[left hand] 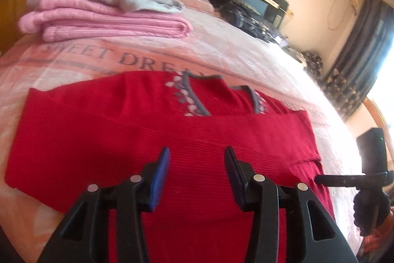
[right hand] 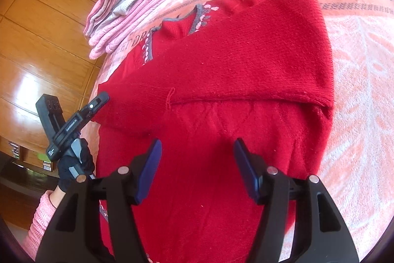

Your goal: Fold small clothes

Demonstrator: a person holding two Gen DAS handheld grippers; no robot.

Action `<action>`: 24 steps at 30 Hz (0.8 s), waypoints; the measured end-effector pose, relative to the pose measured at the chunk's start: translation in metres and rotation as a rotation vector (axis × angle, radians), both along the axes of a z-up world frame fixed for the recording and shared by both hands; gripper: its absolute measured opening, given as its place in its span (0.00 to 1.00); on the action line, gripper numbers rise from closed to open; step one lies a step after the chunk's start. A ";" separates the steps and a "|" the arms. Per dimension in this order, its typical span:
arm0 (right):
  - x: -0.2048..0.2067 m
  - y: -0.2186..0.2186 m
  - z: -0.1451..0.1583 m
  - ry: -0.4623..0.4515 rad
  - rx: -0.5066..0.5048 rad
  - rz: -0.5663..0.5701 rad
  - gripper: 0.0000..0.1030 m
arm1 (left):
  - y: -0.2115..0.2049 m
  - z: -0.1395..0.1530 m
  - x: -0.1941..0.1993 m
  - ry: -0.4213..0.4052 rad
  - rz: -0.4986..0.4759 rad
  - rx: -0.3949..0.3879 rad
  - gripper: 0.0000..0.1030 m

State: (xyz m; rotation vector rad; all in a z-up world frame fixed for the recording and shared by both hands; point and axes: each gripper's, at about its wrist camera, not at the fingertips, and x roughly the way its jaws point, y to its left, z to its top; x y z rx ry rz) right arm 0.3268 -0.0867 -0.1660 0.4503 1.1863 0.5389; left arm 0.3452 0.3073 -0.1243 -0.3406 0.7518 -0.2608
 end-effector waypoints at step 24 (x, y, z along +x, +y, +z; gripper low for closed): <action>0.031 0.082 -0.019 0.064 0.105 0.081 0.08 | 0.066 -0.009 -0.009 0.002 0.152 0.082 0.48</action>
